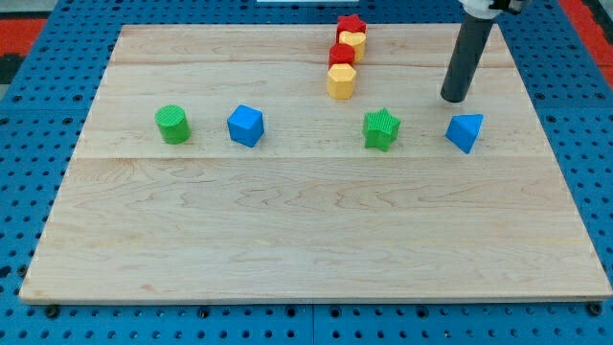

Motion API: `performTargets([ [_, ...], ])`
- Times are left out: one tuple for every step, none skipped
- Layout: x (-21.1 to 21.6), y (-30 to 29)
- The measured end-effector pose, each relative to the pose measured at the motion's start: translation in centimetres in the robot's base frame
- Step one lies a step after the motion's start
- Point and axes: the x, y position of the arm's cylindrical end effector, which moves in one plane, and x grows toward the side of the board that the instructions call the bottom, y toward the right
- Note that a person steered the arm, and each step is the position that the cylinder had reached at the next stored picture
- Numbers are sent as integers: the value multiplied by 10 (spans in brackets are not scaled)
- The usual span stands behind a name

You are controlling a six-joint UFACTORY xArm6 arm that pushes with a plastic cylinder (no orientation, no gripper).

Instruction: Slightly move the blue cube parallel to the green circle

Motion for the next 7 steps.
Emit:
performTargets([
  [0, 0],
  [0, 0],
  [-2, 0],
  [-9, -9],
  [-9, -25],
  [-9, -37],
  [4, -119],
])
